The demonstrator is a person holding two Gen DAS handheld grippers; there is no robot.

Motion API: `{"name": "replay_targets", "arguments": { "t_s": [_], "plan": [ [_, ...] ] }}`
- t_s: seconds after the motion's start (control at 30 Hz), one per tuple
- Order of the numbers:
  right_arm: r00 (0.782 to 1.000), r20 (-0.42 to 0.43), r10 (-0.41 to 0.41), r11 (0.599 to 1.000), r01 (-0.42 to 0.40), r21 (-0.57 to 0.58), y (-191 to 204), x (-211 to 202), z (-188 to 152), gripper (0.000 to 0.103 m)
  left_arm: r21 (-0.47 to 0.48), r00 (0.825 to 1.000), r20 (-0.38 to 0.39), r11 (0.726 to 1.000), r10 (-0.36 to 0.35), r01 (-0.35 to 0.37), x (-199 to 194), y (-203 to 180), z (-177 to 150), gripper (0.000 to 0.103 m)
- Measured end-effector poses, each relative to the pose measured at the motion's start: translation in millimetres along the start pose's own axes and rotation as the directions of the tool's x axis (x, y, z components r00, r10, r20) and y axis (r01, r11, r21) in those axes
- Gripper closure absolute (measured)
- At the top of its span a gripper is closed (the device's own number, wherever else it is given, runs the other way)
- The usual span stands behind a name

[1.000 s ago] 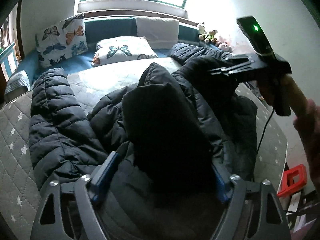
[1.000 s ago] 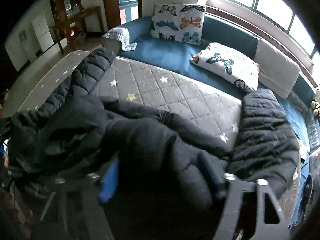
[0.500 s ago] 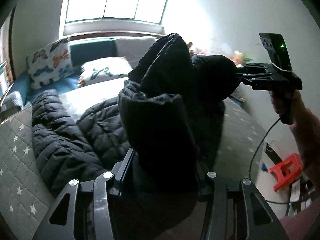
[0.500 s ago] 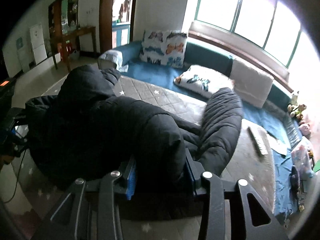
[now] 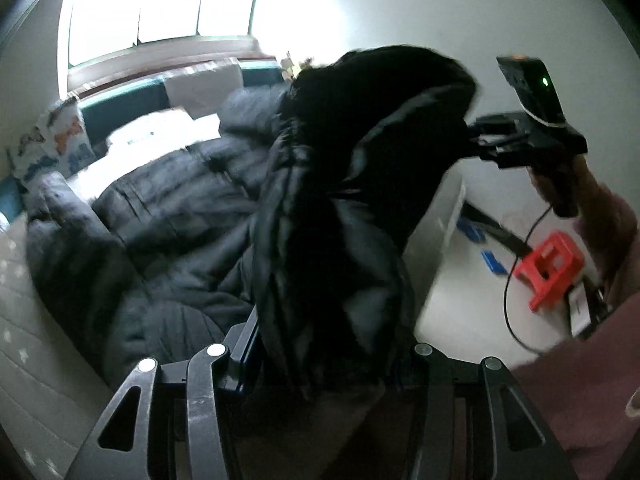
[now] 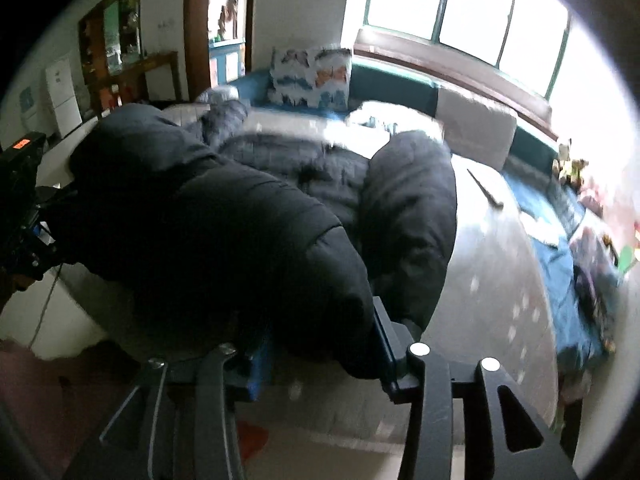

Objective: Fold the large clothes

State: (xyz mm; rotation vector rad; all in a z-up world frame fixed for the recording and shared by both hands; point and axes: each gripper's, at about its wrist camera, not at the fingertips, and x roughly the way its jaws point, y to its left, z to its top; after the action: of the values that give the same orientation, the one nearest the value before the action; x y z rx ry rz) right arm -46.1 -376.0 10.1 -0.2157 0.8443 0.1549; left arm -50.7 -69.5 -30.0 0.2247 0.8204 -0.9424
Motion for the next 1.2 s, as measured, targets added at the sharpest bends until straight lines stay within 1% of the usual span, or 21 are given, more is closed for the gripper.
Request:
{"name": "replay_targets", "arguments": {
  "t_s": [0.13,0.2,0.27,0.33,0.4,0.43,0.5,0.53,0.57,0.63,0.67,0.7,0.8,0.87,0.9,0.93,0.97,1.0,1.07,1.13,1.2],
  "plan": [
    [0.992,-0.123,-0.036,0.999,0.038,0.014,5.1,22.9,-32.1,0.052,-0.012,0.996,-0.093,1.000,-0.009,0.008,17.3,-18.1,-25.2,0.051],
    [0.981,-0.190,-0.050,0.999,0.050,-0.006,9.1,36.3,-40.3,0.051,-0.033,0.992,-0.126,0.999,-0.021,0.017,18.3,-23.0,-32.7,0.047],
    [0.968,-0.236,-0.090,0.995,0.080,-0.053,12.7,41.1,-47.6,0.051,-0.038,0.990,-0.140,0.999,-0.034,0.029,15.3,-18.8,-35.2,0.046],
    [0.956,-0.270,-0.118,0.990,0.092,-0.105,17.4,37.8,-52.5,0.051,-0.038,0.989,-0.140,0.998,-0.054,0.049,-1.7,-21.6,-35.8,0.043],
    [0.949,-0.293,-0.115,0.989,0.080,-0.127,16.0,27.8,-50.6,0.051,-0.038,0.990,-0.134,0.998,-0.054,0.049,-15.2,-8.5,-33.5,0.034],
    [0.951,-0.296,-0.092,0.991,0.060,-0.117,11.6,19.6,-46.7,0.051,-0.033,0.992,-0.123,0.999,-0.040,0.036,-22.6,0.9,-32.2,0.032],
    [0.961,-0.269,-0.060,0.995,0.038,-0.088,0.4,0.5,-33.8,0.051,-0.035,0.995,-0.098,0.999,0.003,-0.007,-43.6,7.0,-28.8,0.017],
    [0.967,-0.249,-0.050,0.997,0.033,-0.072,-4.3,-6.3,-31.2,0.051,-0.039,0.996,-0.086,0.999,0.019,-0.022,-48.9,12.8,-26.0,0.015],
    [0.974,-0.224,-0.038,0.998,0.027,-0.053,-10.3,-13.6,-19.6,0.050,-0.055,0.998,-0.052,0.997,0.046,-0.049,-59.5,19.2,-22.7,0.013],
    [0.988,-0.156,-0.011,1.000,0.009,-0.011,-21.5,-19.3,1.3,0.050,-0.093,0.998,-0.024,0.993,0.066,-0.068,-71.4,32.1,-14.9,0.012],
    [0.992,-0.127,0.011,1.000,-0.009,0.015,-26.1,-18.3,15.3,0.050,-0.129,0.997,-0.016,0.989,0.073,-0.074,-74.3,46.3,-8.6,0.012],
    [0.993,-0.109,0.032,0.999,-0.029,0.035,-27.5,-15.7,20.5,0.049,-0.178,0.997,-0.008,0.981,0.079,-0.079,-77.7,60.0,-3.0,0.012],
    [0.992,-0.086,0.093,0.993,-0.086,0.077,-38.7,13.5,57.0,0.047,-0.294,0.996,0.012,0.953,0.087,-0.080,-76.6,101.3,15.9,0.012],
    [0.989,-0.095,0.115,0.991,-0.107,0.086,-43.8,40.2,72.6,0.047,-0.343,0.993,0.025,0.934,0.117,-0.101,-71.7,128.8,30.4,0.012],
    [0.987,-0.102,0.125,0.990,-0.116,0.085,-43.7,55.6,79.3,0.047,-0.357,0.991,0.023,0.927,0.131,-0.114,-58.6,144.2,41.5,0.012],
    [0.986,-0.110,0.128,0.989,-0.119,0.082,-41.0,66.3,77.2,0.047,-0.370,0.990,0.021,0.921,0.140,-0.123,-54.2,153.4,47.5,0.012],
    [0.982,-0.125,0.139,0.988,-0.129,0.086,-42.5,85.1,86.6,0.047,-0.388,0.990,0.018,0.913,0.142,-0.124,-47.0,165.9,58.9,0.012],
    [0.979,-0.139,0.152,0.986,-0.141,0.091,-42.8,103.0,93.4,0.047,-0.399,0.991,0.020,0.910,0.136,-0.117,-38.8,175.0,66.5,0.012],
    [0.975,-0.158,0.153,0.986,-0.141,0.084,-36.0,117.1,83.2,0.047,-0.424,0.993,0.027,0.901,0.112,-0.090,-20.1,192.6,86.6,0.012],
    [0.970,-0.186,0.155,0.986,-0.141,0.084,-37.2,146.2,89.2,0.047,-0.438,0.996,0.022,0.897,0.086,-0.068,2.2,207.2,105.4,0.012],
    [0.958,-0.227,0.175,0.982,-0.153,0.111,-42.6,175.2,93.0,0.047,-0.443,0.998,0.004,0.894,0.069,-0.060,31.0,223.5,126.6,0.012]
  ]
}}
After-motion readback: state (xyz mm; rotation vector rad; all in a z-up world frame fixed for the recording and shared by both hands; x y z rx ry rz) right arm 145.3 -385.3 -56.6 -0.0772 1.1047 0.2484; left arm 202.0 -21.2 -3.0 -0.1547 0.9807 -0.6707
